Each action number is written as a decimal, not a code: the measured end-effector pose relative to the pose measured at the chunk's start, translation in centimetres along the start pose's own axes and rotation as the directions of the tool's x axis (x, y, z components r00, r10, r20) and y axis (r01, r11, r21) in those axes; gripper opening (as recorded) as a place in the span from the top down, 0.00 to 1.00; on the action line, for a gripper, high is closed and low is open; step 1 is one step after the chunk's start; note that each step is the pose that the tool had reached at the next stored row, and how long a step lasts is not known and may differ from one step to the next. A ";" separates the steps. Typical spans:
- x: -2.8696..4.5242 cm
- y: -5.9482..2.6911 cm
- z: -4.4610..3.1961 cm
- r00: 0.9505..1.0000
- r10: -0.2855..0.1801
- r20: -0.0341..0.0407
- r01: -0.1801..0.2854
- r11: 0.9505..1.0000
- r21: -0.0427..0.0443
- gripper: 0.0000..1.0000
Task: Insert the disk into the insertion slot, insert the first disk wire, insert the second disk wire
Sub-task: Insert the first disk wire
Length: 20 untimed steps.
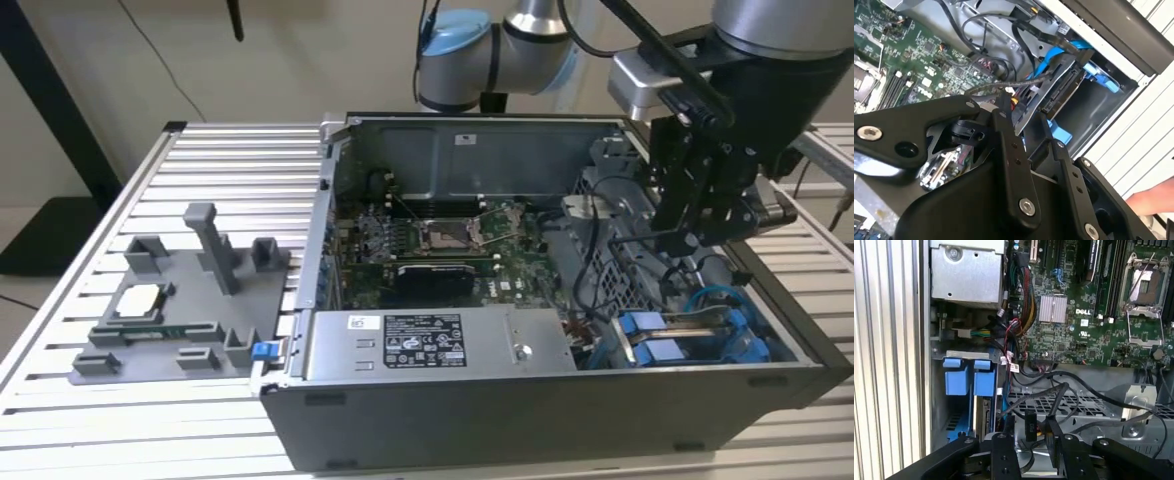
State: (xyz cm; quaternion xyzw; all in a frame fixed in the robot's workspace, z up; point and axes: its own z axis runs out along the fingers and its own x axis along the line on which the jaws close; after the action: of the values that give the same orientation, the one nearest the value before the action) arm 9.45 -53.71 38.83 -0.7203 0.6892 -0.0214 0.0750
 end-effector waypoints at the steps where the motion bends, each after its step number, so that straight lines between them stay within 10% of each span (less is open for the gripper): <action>1: 0.00 0.09 0.04 1.000 0.000 0.000 0.000 1.000 0.002 0.00; 20: -0.04 0.73 0.10 0.999 -0.036 0.005 0.036 0.999 0.008 0.00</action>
State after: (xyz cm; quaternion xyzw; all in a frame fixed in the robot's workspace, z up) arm 8.75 -53.69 38.64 -0.7325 0.6757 -0.0235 0.0792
